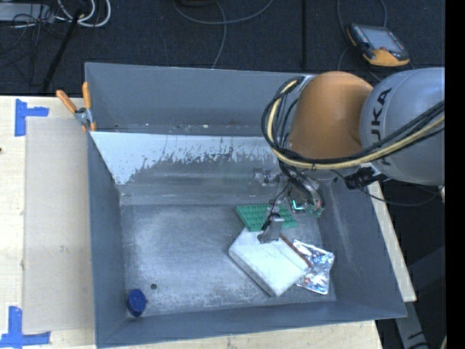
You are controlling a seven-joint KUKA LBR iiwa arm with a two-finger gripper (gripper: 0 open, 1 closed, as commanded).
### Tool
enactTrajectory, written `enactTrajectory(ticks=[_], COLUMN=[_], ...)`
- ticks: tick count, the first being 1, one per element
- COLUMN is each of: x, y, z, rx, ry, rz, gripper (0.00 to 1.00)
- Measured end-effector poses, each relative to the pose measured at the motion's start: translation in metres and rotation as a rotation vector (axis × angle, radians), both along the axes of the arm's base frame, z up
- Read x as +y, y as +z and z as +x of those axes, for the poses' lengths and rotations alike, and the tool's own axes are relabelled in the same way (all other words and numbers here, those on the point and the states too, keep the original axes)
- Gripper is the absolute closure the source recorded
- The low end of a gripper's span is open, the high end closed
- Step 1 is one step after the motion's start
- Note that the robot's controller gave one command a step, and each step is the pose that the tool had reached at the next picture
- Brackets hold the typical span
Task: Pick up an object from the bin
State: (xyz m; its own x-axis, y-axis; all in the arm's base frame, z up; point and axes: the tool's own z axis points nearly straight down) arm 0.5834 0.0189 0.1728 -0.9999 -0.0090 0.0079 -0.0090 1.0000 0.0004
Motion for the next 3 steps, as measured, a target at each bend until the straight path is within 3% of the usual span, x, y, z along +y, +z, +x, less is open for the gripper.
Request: enactTrajectory(ticks=[1,2,3], x=[-0.023,-0.025,-0.029], y=[-0.103,-0.100,0.059], z=[0.007,0.010,-0.040], rx=[-0.002,-0.016,-0.015], ry=[-0.014,-0.014,0.001], rz=[0.004,0.001,-0.001], gripper=[0.00,1.00,1.00])
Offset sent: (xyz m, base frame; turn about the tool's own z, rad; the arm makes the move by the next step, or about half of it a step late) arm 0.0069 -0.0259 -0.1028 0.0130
